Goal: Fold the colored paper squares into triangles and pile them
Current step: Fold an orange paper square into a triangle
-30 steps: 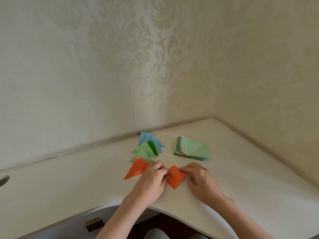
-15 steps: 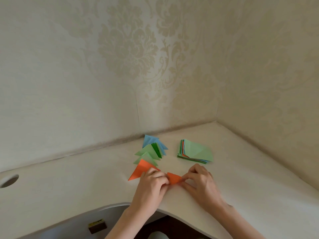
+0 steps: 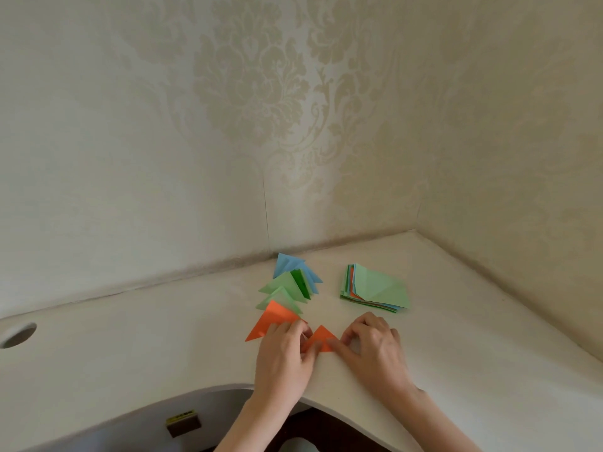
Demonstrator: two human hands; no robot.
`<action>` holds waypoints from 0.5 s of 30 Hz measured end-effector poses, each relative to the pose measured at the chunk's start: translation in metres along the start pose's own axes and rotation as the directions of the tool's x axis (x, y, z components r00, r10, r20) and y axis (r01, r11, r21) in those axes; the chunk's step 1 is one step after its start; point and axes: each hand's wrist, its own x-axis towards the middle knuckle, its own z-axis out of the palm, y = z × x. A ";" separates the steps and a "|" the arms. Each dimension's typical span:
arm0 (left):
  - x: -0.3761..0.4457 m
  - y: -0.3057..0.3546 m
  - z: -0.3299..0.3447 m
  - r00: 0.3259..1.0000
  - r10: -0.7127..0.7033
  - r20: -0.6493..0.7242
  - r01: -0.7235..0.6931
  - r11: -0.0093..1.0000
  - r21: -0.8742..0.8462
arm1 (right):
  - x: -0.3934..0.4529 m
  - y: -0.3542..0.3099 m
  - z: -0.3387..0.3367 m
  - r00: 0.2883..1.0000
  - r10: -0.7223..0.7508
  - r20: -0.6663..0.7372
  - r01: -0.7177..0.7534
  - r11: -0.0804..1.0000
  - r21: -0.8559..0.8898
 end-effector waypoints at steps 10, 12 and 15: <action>0.008 -0.004 -0.009 0.981 -0.127 0.148 0.147 0.980 -0.132 | 0.007 0.001 -0.010 0.983 0.093 0.157 -0.108 0.990 0.091; 0.008 -0.005 -0.014 0.977 -0.139 0.163 0.164 0.974 -0.156 | 0.009 0.003 -0.012 0.979 0.094 0.181 -0.117 0.986 0.116; 0.007 -0.005 -0.020 0.974 -0.147 0.172 0.178 0.967 -0.182 | 0.009 0.004 -0.013 0.975 0.097 0.198 -0.126 0.982 0.142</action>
